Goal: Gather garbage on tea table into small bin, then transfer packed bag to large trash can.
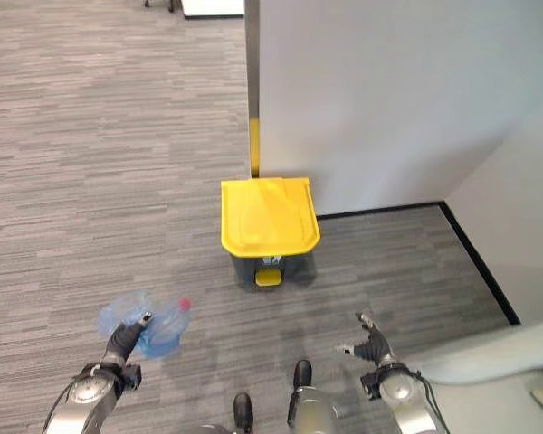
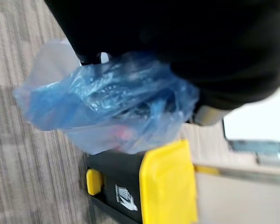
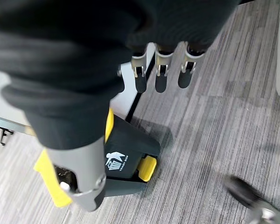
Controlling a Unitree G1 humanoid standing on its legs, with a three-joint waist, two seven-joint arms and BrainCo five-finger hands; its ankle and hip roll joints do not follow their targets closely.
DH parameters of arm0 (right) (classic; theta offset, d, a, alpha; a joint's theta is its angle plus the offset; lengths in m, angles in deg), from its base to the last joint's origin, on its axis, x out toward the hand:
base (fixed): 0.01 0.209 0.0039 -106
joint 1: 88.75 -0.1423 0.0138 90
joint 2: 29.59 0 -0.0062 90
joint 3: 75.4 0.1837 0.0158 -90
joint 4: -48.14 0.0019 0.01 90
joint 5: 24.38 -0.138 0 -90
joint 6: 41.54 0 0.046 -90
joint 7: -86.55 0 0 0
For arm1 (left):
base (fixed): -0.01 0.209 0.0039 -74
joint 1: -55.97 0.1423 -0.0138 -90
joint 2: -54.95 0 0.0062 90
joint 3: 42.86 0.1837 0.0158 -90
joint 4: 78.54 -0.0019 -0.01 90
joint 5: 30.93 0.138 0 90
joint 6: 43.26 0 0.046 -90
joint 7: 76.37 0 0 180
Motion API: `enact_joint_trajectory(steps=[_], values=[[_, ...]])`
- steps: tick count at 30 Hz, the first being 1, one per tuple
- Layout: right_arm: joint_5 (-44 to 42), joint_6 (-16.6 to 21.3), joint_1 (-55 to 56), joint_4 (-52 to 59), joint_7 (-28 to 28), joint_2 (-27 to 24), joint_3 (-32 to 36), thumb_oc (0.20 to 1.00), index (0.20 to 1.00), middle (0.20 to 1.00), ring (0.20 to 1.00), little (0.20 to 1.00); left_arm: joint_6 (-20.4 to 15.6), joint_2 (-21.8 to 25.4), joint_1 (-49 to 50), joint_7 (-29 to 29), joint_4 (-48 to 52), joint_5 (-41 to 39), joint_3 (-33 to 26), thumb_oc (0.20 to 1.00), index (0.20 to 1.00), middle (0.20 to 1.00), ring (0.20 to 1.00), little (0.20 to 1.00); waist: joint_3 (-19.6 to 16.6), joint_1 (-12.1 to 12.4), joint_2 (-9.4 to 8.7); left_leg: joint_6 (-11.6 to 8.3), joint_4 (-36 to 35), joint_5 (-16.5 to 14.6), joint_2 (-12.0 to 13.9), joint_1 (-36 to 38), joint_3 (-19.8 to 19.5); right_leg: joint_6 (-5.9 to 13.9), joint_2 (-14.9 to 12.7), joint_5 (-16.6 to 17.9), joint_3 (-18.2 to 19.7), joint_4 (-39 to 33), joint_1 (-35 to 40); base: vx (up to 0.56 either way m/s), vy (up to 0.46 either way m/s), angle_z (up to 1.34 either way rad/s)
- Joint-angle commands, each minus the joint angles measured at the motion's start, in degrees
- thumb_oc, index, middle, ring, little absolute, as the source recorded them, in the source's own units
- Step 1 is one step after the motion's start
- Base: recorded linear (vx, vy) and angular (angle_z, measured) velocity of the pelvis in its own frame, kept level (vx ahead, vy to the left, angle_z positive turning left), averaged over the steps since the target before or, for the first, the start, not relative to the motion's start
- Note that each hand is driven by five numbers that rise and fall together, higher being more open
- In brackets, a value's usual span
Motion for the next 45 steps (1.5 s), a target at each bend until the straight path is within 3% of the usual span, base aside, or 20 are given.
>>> enact_joint_trajectory(steps=[1,5,6,7,9,14,17,21,27,29,33,34,36,39,45], values=[[0.7,0.7,-1.4,0.7,-0.6,-1.3,0.9,1.000,1.000,1.000,1.000,1.000,-3.3,1.5,-1.3,-0.2,3.9,1.9,-1.1,0.200,0.200,0.200,0.200,0.200,1.5,-0.8,-0.10,-3.58,5.8,-6.1,2.4,1.7,-1.6,1.45,2.6,1.0,-0.2,-3.7,6.4,0.24,-0.168,0.32],[-0.1,1.5,-1.0,0.3,-0.7,-1.7,1.3,1.000,1.000,1.000,1.000,1.000,-3.4,0.9,-1.2,0.3,4.1,2.0,-0.8,0.200,0.200,0.200,0.200,0.200,0.2,-1.3,-0.14,-5.38,7.1,-6.8,3.5,2.4,-2.0,0.35,2.4,1.4,0.9,-3.9,8.1,0.19,-0.161,0.55],[-0.2,1.7,-1.0,-0.4,-0.9,-2.1,1.5,1.000,1.000,1.000,1.000,1.000,-3.1,0.4,-1.4,0.7,3.9,1.9,-0.6,0.200,0.200,0.200,0.200,0.200,-0.2,-1.5,0.23,-7.00,10.7,-5.4,5.2,1.1,-1.5,-0.57,2.3,0.7,-0.3,-4.1,9.3,0.16,-0.173,0.25],[-0.2,1.7,-1.0,-0.4,-0.9,-2.1,1.5,1.000,1.000,1.000,1.000,1.000,-3.1,0.4,-1.4,0.7,3.9,1.9,-0.6,0.200,0.200,0.200,0.200,0.200,-0.2,-1.7,0.29,-7.06,11.1,-5.5,5.3,0.9,-1.6,-0.61,2.4,0.7,-0.5,-4.1,9.3,0.14,-0.172,0.35],[-1.2,1.8,-0.8,-0.3,-1.3,-2.9,2.0,1.000,1.000,1.000,1.000,1.000,-3.0,-0.1,-2.1,0.7,3.3,1.2,0.1,0.200,0.200,0.200,0.200,0.200,-0.1,-1.7,0.24,-7.99,17.4,-2.3,7.3,-2.5,-1.1,-2.10,2.8,-1.1,-1.4,-4.7,11.6,0.14,-0.130,0.38],[-2.3,1.6,-0.6,-1.1,-2.0,-3.8,2.9,1.000,1.000,1.000,1.000,1.000,-2.6,-0.6,-3.2,0.9,2.2,1.6,1.6,0.200,0.200,0.200,0.200,0.200,0.0,-1.7,-0.62,-7.42,13.5,-1.9,8.8,-7.7,-0.2,-2.41,2.0,-3.3,-1.5,-5.7,14.8,0.15,0.004,0.24],[-2.7,1.6,-0.1,-1.4,-2.5,-3.5,3.2,1.000,1.000,1.000,1.000,1.000,-2.6,-0.3,-3.6,0.6,2.5,1.8,1.8,0.200,0.200,0.200,0.200,0.200,0.5,-1.3,-0.63,-8.46,10.7,2.0,10.4,-10.3,0.2,-2.53,2.0,-4.3,-1.0,-5.7,16.2,0.11,0.078,0.09],[-1.8,1.3,-0.4,-1.9,-2.1,-3.0,3.2,1.000,1.000,1.000,1.000,1.000,-2.6,-0.3,-3.0,0.7,3.1,2.2,1.7,0.200,0.200,0.200,0.200,0.200,0.1,-1.1,0.05,-8.29,7.9,1.9,9.5,-8.8,-0.7,-1.95,1.8,-4.8,0.4,-5.0,17.5,0.16,0.191,-0.18],[-1.0,0.5,-0.9,-2.3,-1.5,-1.5,2.9,1.000,1.000,1.000,1.000,1.000,-2.6,1.0,-3.2,0.5,3.9,2.5,1.1,0.200,0.200,0.200,0.200,0.200,-0.7,-0.6,-0.40,-5.72,6.9,-0.1,6.4,-7.1,-0.3,-0.11,-0.1,-3.9,3.7,-3.0,17.0,0.11,0.201,-0.20],[-0.4,0.3,-1.8,-3.0,-1.5,-0.9,2.0,1.000,1.000,1.000,1.000,1.000,-2.7,1.8,-3.6,-0.4,4.3,2.2,0.1,0.200,0.200,0.200,0.200,0.200,-0.1,-0.1,-0.23,-4.10,7.0,-1.2,5.5,-6.4,0.1,0.73,-0.3,-3.7,5.1,2.4,14.3,0.06,0.178,-0.22],[0.1,0.1,-2.5,-3.3,-1.3,-0.6,1.2,1.000,1.000,1.000,1.000,1.000,-2.9,1.9,-3.1,-0.7,4.8,1.4,-0.6,0.200,0.200,0.200,0.200,0.200,0.2,0.4,-0.13,-3.17,6.2,-1.5,5.1,-4.7,1.0,0.72,1.2,-3.8,5.2,6.5,11.6,0.06,0.088,-0.26],[0.2,0.1,-2.2,-3.3,-1.2,-0.5,1.0,1.000,1.000,1.000,1.000,1.000,-3.0,1.6,-2.8,-0.8,4.7,1.0,-0.7,0.200,0.200,0.200,0.200,0.200,0.2,0.0,-0.07,-3.04,5.5,-1.2,4.5,-3.8,0.7,0.52,3.4,-4.0,5.4,6.5,10.5,0.12,0.058,-0.17],[0.0,0.3,-1.9,-3.2,-1.4,-0.7,1.0,1.000,1.000,1.000,1.000,1.000,-3.1,1.5,-2.5,-0.7,4.7,1.3,-0.8,0.200,0.200,0.200,0.200,0.200,-0.2,0.0,-0.29,-3.00,5.3,-1.4,3.8,-3.4,0.7,-0.07,3.8,-4.7,4.9,3.5,12.4,0.11,0.003,-0.15],[-0.1,0.4,-1.7,-3.8,-1.3,-1.0,0.9,1.000,1.000,1.000,1.000,1.000,-2.9,1.1,-2.2,-0.2,4.7,1.1,-0.5,0.200,0.200,0.200,0.200,0.200,-1.0,-0.2,-0.53,-3.17,5.1,-1.5,3.6,-2.9,0.0,-0.74,5.4,-4.6,7.4,0.8,14.0,0.10,-0.039,0.05],[-0.5,0.4,-1.6,-3.6,-1.5,-1.7,1.2,1.000,1.000,1.000,1.000,1.000,-2.4,0.9,-1.8,0.6,4.8,0.8,0.2,0.200,0.200,0.200,0.200,0.200,-1.8,-0.1,-0.89,-3.38,5.4,-2.2,3.5,-2.5,-0.6,-1.18,5.5,-4.0,6.4,-3.2,16.4,0.08,-0.028,0.09]])
